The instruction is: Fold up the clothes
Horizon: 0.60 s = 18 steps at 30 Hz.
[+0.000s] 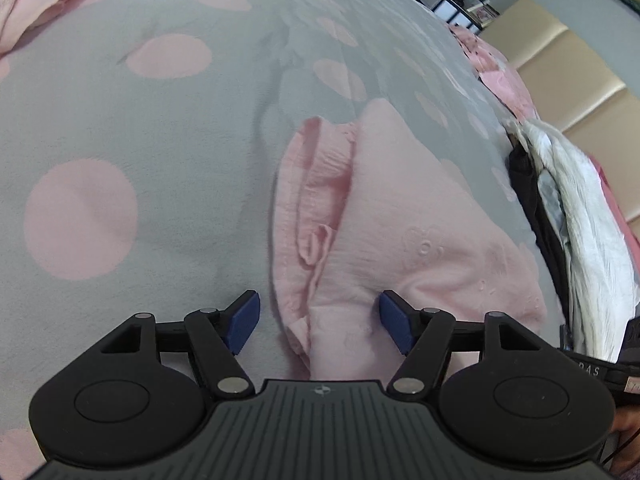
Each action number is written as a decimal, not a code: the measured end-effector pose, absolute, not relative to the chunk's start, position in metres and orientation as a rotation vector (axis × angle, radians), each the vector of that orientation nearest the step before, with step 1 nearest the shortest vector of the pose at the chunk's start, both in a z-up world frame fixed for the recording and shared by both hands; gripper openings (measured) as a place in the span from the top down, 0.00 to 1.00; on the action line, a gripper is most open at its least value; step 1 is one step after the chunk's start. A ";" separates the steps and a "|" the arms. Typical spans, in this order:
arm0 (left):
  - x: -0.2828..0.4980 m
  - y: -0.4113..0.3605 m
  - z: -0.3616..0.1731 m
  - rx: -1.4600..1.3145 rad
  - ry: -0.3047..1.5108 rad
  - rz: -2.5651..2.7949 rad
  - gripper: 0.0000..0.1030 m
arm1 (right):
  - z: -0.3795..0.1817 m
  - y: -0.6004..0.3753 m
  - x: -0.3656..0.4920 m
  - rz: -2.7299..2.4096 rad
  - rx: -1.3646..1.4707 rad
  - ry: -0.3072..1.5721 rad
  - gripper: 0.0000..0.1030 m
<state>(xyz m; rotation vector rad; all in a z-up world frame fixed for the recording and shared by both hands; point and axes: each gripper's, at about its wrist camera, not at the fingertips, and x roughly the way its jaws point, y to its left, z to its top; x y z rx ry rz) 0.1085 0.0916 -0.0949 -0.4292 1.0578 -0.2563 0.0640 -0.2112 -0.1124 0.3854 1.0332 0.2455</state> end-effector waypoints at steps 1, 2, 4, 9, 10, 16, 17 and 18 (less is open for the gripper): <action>0.107 0.087 -0.094 -0.409 1.049 -0.260 0.48 | -0.113 -0.210 0.064 0.242 0.384 1.030 0.21; 0.106 0.082 -0.093 -0.388 1.039 -0.262 0.50 | -0.113 -0.210 0.064 0.239 0.377 1.027 0.23; 0.105 0.076 -0.091 -0.352 1.026 -0.270 0.59 | -0.112 -0.208 0.063 0.236 0.360 1.017 0.29; 0.104 0.071 -0.086 -0.327 1.011 -0.294 0.73 | -0.109 -0.207 0.061 0.250 0.378 0.987 0.60; 0.103 0.070 -0.084 -0.316 1.004 -0.296 0.75 | -0.108 -0.208 0.060 0.251 0.397 0.984 0.67; 0.100 0.071 -0.072 -0.319 0.961 -0.296 0.84 | -0.098 -0.212 0.059 0.272 0.439 0.945 0.81; 0.100 0.071 -0.070 -0.323 0.952 -0.297 0.84 | -0.095 -0.212 0.058 0.275 0.437 0.936 0.82; 0.099 0.072 -0.067 -0.325 0.944 -0.299 0.85 | -0.092 -0.212 0.058 0.277 0.440 0.929 0.82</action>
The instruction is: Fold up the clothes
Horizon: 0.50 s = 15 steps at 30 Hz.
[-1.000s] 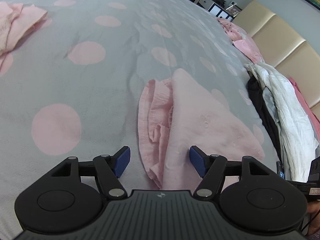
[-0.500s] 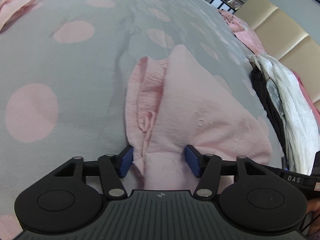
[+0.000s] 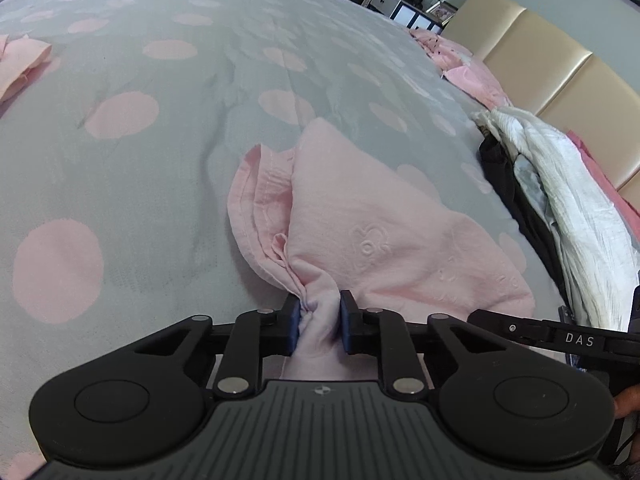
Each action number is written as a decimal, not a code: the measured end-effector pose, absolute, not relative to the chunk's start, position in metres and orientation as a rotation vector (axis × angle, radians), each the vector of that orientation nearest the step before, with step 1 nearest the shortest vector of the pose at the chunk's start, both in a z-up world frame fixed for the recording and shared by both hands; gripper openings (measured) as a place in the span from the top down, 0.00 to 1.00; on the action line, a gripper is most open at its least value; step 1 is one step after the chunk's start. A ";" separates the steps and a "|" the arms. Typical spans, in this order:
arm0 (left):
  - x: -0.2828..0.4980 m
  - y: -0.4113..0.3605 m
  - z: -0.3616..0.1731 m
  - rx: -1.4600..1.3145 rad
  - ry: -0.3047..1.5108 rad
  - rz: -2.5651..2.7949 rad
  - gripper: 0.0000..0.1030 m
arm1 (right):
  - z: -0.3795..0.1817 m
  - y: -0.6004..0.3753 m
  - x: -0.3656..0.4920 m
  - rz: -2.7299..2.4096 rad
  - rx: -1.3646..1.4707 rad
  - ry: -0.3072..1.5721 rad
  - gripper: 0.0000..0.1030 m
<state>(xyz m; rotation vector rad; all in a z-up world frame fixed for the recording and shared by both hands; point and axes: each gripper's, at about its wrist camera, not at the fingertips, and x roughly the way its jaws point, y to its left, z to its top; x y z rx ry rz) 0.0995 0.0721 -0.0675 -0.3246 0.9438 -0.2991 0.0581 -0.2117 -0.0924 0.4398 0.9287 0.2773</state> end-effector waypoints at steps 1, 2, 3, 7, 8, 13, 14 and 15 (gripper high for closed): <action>0.099 0.073 -0.065 -0.329 0.934 -0.301 0.86 | -0.090 -0.212 0.058 0.279 0.444 0.921 0.82; 0.099 0.074 -0.062 -0.335 0.924 -0.304 0.87 | -0.087 -0.212 0.057 0.282 0.450 0.913 0.83; 0.099 0.075 -0.059 -0.343 0.914 -0.308 0.87 | -0.084 -0.212 0.056 0.285 0.453 0.904 0.83; 0.096 0.081 -0.047 -0.361 0.867 -0.315 0.88 | -0.071 -0.212 0.052 0.301 0.458 0.872 0.83; 0.096 0.083 -0.044 -0.367 0.856 -0.318 0.88 | -0.068 -0.212 0.052 0.305 0.460 0.864 0.83; 0.090 0.095 -0.029 -0.399 0.807 -0.326 0.88 | -0.051 -0.205 0.049 0.326 0.458 0.826 0.83; 0.088 0.098 -0.026 -0.407 0.798 -0.324 0.88 | -0.048 -0.202 0.048 0.333 0.456 0.820 0.83; 0.086 0.102 -0.022 -0.416 0.789 -0.320 0.88 | -0.044 -0.199 0.047 0.340 0.453 0.813 0.83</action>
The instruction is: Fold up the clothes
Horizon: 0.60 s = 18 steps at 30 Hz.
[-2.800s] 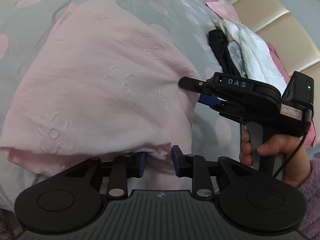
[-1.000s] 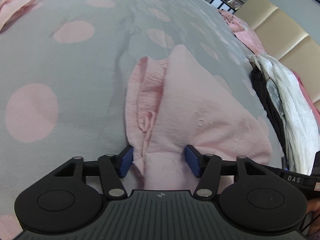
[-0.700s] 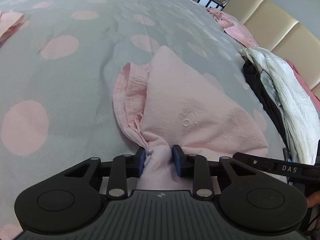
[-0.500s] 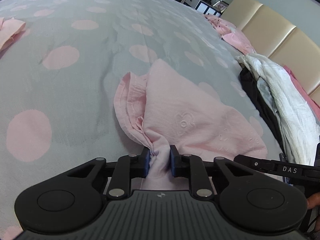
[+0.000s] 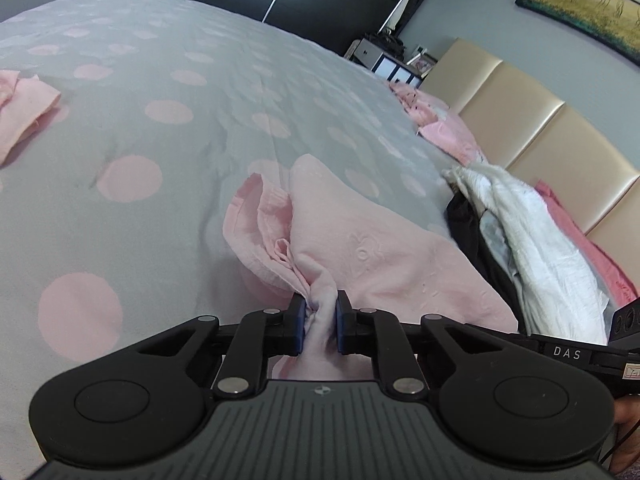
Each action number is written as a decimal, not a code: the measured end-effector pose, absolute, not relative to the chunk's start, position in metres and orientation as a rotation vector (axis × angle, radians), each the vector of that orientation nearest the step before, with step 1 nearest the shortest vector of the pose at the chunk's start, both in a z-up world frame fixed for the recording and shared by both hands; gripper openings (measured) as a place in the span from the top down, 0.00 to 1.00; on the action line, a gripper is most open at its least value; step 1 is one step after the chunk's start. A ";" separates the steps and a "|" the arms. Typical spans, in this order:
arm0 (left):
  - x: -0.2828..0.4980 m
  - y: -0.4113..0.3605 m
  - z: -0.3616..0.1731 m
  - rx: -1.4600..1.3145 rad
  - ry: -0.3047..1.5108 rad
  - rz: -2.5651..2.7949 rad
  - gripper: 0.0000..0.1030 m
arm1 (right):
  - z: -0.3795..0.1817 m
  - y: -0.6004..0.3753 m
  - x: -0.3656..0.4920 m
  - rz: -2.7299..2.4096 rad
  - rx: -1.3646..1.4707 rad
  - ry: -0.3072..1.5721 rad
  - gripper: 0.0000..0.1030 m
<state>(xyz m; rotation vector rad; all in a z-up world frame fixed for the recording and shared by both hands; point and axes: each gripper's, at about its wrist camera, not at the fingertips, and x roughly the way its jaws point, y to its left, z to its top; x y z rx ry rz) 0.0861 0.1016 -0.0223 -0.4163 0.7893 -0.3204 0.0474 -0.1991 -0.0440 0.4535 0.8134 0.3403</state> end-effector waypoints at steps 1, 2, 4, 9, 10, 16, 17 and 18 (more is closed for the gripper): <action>0.084 0.105 -0.019 -0.424 0.783 -0.319 0.88 | -0.040 -0.196 0.047 0.347 0.451 0.807 0.83; 0.083 0.110 -0.016 -0.434 0.781 -0.317 0.88 | -0.037 -0.192 0.046 0.355 0.447 0.802 0.83; 0.080 0.120 -0.008 -0.443 0.783 -0.312 0.88 | -0.030 -0.184 0.047 0.375 0.442 0.794 0.83; 0.074 0.150 0.015 -0.451 0.776 -0.292 0.89 | -0.008 -0.154 0.053 0.428 0.427 0.764 0.83; 0.073 0.157 0.020 -0.448 0.771 -0.289 0.89 | -0.003 -0.147 0.055 0.441 0.422 0.757 0.83; 0.071 0.209 0.043 -0.433 0.767 -0.233 0.89 | 0.018 -0.088 0.070 0.531 0.371 0.751 0.83; 0.070 0.218 0.047 -0.422 0.762 -0.219 0.89 | 0.021 -0.076 0.074 0.550 0.364 0.752 0.83; 0.070 0.228 0.052 -0.405 0.753 -0.204 0.89 | 0.024 -0.064 0.078 0.570 0.363 0.753 0.83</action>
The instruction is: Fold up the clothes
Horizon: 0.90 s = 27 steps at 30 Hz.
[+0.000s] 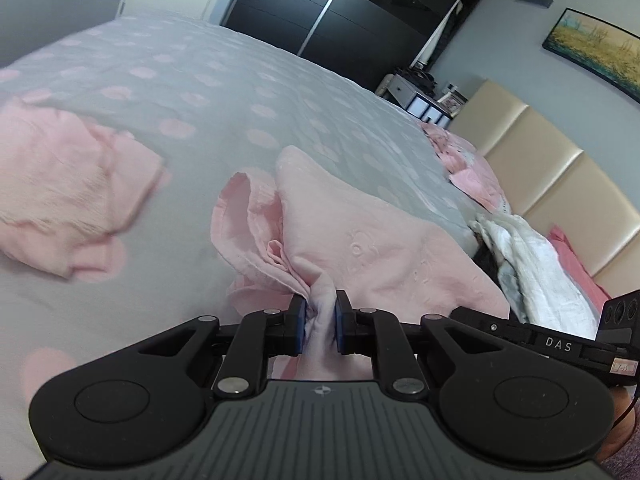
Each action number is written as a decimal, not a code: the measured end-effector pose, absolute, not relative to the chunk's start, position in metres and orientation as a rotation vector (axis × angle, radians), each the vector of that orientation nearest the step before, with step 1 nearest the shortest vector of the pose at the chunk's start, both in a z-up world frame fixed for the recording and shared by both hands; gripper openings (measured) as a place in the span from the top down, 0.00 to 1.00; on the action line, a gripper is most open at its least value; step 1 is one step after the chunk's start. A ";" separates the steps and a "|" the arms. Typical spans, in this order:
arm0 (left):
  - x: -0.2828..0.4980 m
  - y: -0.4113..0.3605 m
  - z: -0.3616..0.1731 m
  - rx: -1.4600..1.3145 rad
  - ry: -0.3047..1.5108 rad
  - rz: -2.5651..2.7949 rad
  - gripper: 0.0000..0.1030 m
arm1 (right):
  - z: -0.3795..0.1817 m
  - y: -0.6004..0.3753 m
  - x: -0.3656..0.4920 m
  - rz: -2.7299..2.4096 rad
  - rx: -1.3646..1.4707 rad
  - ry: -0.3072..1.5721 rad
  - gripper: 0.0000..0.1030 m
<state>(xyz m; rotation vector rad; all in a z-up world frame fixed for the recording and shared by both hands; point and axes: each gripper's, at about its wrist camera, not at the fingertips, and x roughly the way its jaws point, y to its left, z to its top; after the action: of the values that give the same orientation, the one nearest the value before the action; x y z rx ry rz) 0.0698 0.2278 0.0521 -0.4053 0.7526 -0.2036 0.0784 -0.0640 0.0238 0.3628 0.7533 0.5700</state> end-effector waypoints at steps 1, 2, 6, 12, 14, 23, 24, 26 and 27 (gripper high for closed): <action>0.069 0.237 0.057 -0.389 0.741 -0.187 0.89 | 0.027 -0.052 0.083 0.591 0.363 0.754 0.83; 0.070 0.248 0.061 -0.381 0.732 -0.173 0.89 | 0.031 -0.039 0.087 0.613 0.363 0.754 0.84; 0.071 0.291 0.076 -0.384 0.706 -0.116 0.89 | 0.049 0.017 0.100 0.677 0.302 0.729 0.84; 0.079 0.356 0.087 -0.411 0.667 -0.053 0.89 | 0.067 0.098 0.126 0.738 0.234 0.720 0.84; 0.086 0.378 0.089 -0.404 0.666 -0.034 0.89 | 0.069 0.121 0.138 0.763 0.225 0.729 0.84; 0.127 0.473 0.095 -0.376 0.601 0.030 0.90 | 0.066 0.222 0.182 0.854 0.209 0.713 0.84; 0.132 0.483 0.093 -0.373 0.595 0.035 0.90 | 0.065 0.232 0.187 0.863 0.207 0.705 0.84; 0.141 0.501 0.085 -0.375 0.581 0.043 0.90 | 0.062 0.248 0.198 0.879 0.202 0.694 0.84; 0.146 0.509 0.080 -0.379 0.576 0.039 0.90 | 0.059 0.255 0.204 0.883 0.202 0.692 0.84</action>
<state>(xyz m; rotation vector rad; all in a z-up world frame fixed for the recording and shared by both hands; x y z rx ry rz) 0.1464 0.5089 0.0805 -0.3789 0.5757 0.0393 0.2039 0.2546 0.0595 0.2025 0.6919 0.8834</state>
